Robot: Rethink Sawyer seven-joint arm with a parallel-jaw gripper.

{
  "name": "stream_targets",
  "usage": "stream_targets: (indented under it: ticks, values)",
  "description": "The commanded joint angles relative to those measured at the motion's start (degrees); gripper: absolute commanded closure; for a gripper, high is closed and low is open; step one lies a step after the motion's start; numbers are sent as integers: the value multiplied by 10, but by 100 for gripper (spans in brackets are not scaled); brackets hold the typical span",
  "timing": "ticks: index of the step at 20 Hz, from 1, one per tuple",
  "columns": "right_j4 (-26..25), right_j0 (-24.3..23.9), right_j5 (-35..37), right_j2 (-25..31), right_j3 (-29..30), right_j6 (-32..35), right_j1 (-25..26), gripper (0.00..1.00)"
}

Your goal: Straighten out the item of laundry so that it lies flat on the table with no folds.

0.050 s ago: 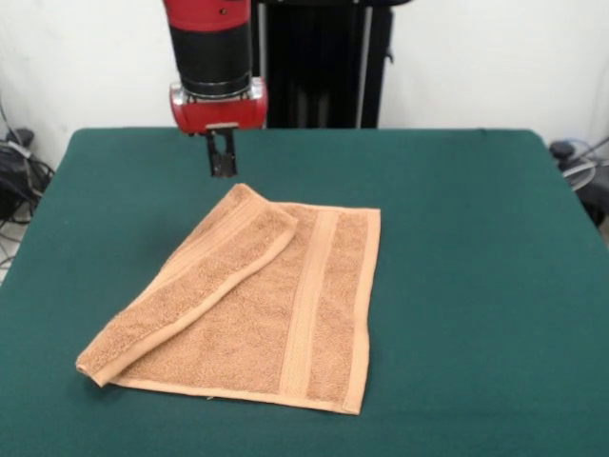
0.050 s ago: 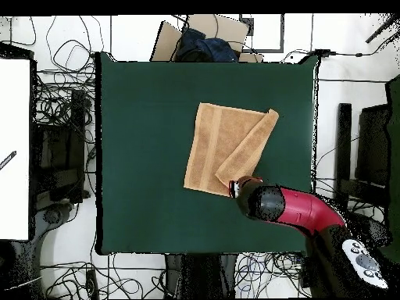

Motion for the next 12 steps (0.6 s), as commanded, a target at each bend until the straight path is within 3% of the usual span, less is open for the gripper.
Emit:
stream_targets:
  ticks: [1,10,11,12]
  values:
    - [15,-5,45,47,17,34,2,100]
    - [1,27,-13,28,30,74,-3,100]
    - [-1,30,-15,24,29,76,-4,0]
    - [-1,30,-17,25,32,75,-4,0]
